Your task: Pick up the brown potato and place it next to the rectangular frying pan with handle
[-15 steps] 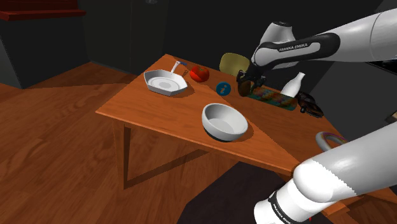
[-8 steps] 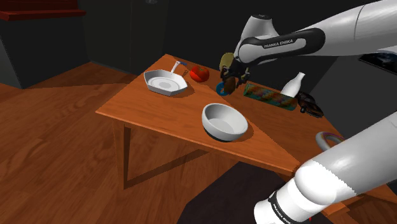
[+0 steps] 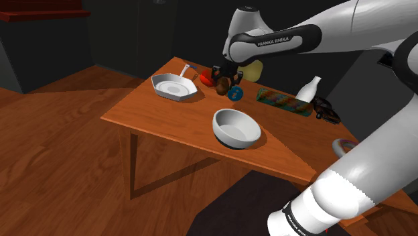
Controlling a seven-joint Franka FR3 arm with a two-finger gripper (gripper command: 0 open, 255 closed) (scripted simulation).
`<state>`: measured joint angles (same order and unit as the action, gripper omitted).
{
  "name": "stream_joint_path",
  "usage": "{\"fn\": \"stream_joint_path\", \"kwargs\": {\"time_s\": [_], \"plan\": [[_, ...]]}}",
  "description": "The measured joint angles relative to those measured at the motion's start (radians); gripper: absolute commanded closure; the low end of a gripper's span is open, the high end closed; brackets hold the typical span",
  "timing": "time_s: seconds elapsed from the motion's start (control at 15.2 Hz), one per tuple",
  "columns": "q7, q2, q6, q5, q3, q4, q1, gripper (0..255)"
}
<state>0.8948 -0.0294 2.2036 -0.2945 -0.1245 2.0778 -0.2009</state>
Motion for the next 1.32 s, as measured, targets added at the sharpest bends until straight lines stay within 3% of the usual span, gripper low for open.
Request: {"fn": "stream_joint_path", "kwargs": {"time_s": [0.2, 1.32], "plan": [[0.033, 0.043, -0.006, -0.011, -0.014, -0.041, 0.013, 255], [0.130, 0.152, 0.188, -0.090, -0.006, 0.058, 0.015, 255]]}}
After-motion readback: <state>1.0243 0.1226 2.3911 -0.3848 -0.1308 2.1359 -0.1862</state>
